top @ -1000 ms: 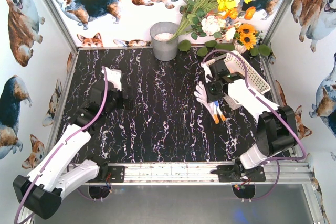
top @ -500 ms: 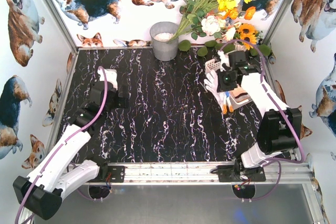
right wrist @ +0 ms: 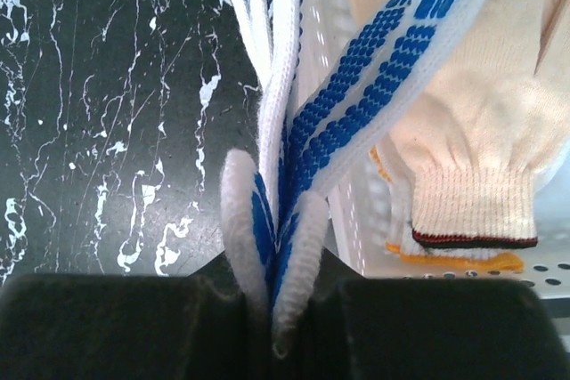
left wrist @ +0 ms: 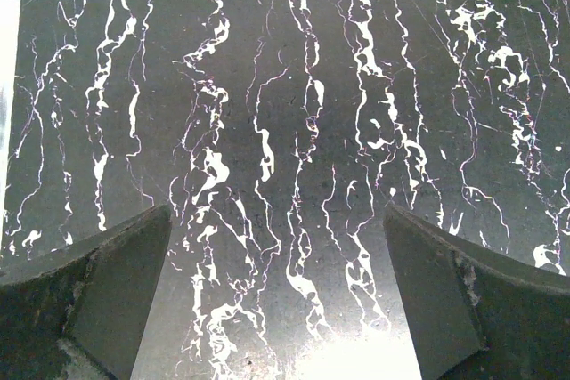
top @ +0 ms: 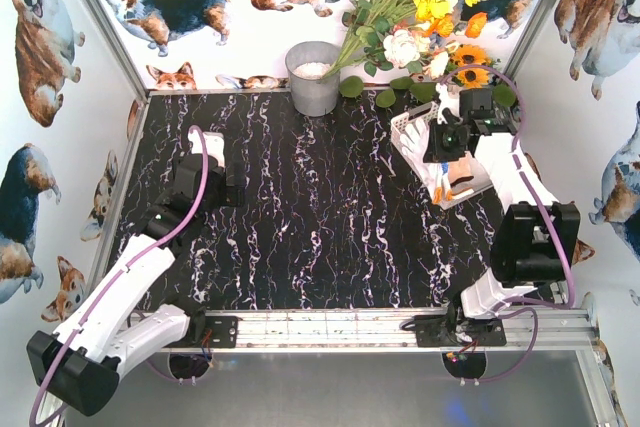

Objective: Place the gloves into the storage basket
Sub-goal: Place the glove in the bin.

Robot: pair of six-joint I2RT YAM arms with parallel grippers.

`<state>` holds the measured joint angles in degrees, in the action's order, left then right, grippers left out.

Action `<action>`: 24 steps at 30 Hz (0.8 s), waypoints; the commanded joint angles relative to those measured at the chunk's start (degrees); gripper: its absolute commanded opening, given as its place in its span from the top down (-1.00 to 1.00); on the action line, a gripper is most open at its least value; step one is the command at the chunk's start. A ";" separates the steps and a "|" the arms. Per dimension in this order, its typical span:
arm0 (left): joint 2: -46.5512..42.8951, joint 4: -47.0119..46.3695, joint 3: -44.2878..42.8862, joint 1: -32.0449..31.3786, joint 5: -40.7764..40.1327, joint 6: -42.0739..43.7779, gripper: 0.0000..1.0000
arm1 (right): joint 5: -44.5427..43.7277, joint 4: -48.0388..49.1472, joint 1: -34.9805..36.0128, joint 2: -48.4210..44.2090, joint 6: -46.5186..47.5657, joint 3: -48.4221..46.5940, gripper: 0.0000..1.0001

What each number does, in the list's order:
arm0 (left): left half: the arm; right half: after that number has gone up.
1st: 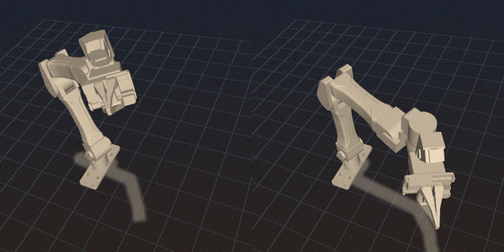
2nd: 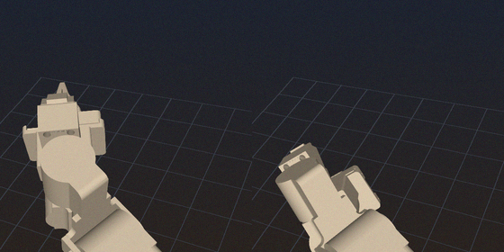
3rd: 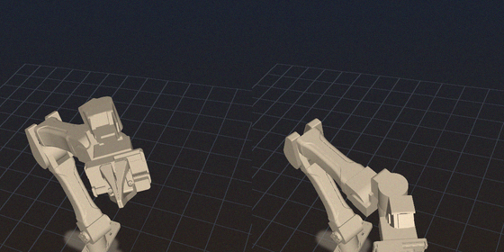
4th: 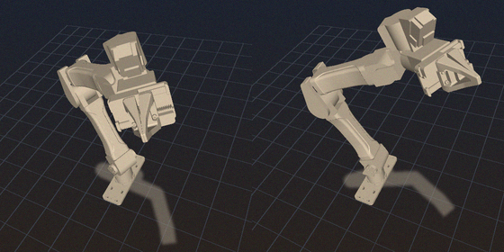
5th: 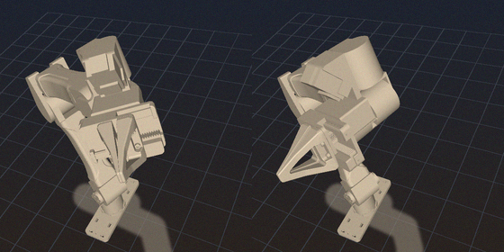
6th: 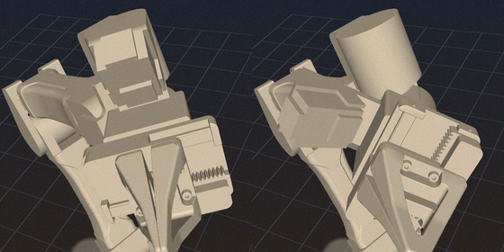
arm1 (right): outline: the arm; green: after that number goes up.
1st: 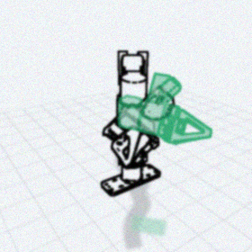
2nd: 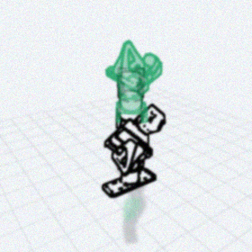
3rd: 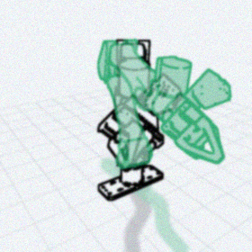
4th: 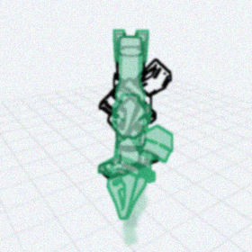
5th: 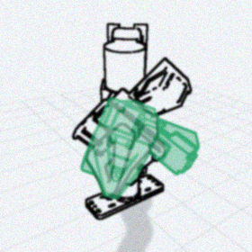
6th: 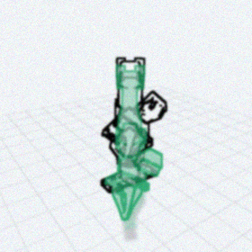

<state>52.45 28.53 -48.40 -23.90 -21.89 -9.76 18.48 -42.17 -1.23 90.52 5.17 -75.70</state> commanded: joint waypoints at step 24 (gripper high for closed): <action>3.08 -0.32 0.07 1.00 -0.09 0.97 -0.99 | 18.49 5.15 -6.28 10.79 3.55 -10.45 1.00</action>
<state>55.24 28.58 -48.38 -23.75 -21.87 -9.15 28.10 -38.79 -6.90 100.01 10.00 -82.06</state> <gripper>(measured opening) 0.994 0.081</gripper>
